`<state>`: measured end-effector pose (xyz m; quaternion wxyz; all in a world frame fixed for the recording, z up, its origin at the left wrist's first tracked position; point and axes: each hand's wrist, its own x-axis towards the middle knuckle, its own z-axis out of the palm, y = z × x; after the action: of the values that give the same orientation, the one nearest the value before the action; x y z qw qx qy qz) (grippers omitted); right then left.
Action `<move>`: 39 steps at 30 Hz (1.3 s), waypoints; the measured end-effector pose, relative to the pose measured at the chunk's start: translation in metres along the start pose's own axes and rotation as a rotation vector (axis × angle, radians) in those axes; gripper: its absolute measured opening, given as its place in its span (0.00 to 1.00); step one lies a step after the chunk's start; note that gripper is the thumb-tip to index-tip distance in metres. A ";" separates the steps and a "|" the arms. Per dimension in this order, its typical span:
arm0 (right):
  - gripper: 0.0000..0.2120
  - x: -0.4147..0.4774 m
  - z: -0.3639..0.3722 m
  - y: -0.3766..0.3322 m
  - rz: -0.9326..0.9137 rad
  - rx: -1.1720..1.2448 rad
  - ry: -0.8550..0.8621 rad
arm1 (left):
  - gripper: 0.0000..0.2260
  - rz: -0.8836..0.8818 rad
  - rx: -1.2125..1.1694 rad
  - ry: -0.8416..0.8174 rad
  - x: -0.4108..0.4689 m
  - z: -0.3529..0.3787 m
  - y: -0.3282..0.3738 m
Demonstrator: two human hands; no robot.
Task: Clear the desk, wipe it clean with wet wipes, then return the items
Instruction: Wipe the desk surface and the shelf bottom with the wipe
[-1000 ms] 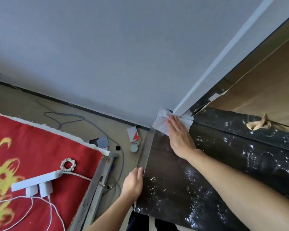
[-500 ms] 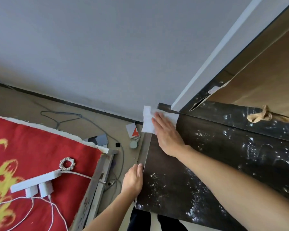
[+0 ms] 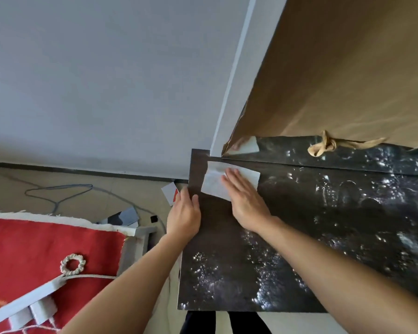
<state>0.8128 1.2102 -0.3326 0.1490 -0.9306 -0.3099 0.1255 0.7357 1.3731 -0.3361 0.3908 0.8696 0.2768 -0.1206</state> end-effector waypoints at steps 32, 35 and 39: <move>0.32 -0.021 -0.008 0.052 0.008 -0.027 0.078 | 0.24 0.248 0.310 0.147 0.003 0.008 0.004; 0.32 -0.045 -0.024 0.098 0.185 -0.011 0.179 | 0.24 0.248 0.324 0.160 0.002 0.009 0.003; 0.32 -0.055 -0.050 0.145 0.617 -0.026 0.189 | 0.24 0.248 0.338 0.178 0.001 0.010 0.004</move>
<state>0.8648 1.0558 -0.3298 0.1204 -0.9900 0.0004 0.0737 0.7385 1.3636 -0.3409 0.2254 0.9573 0.1771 -0.0389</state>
